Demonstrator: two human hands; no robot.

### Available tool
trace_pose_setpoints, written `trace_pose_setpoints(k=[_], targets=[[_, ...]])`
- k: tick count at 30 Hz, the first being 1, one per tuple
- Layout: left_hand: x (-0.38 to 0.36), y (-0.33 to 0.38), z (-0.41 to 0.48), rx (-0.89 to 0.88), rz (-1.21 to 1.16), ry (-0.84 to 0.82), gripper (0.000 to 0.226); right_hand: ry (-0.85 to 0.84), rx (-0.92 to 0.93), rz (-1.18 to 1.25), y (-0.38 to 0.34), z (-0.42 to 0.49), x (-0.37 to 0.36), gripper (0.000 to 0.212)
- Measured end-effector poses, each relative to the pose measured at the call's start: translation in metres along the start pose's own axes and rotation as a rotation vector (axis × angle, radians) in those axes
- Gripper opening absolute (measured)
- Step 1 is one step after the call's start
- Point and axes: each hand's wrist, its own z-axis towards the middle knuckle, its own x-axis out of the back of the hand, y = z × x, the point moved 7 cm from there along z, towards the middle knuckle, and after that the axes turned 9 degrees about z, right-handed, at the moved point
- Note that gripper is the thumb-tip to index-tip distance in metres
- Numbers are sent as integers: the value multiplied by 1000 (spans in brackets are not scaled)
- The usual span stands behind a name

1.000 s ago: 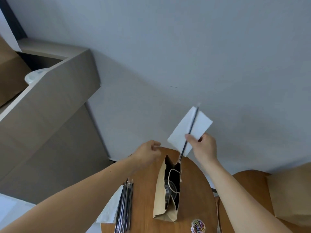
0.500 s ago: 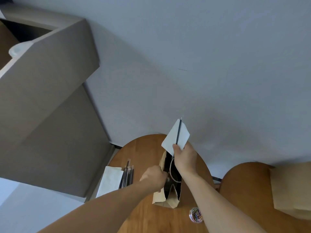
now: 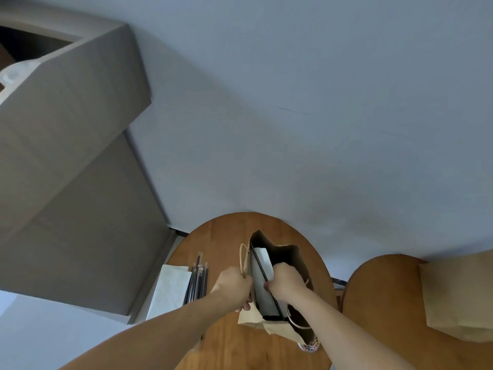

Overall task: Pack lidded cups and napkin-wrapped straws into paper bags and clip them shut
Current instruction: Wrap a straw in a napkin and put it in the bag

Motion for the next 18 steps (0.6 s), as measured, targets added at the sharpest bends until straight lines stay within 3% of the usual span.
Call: trace_pose_setpoints(k=[7, 14, 18], targets=[[12, 2, -12, -60, 136, -15, 31, -50, -156, -14, 28, 50, -34, 9], [22, -10, -14, -38, 101, 48, 29, -28, -149, -55, 29, 69, -56, 5], [23, -12, -11, -58, 124, 35, 29, 37, -125, -47, 17, 62, -48, 17]])
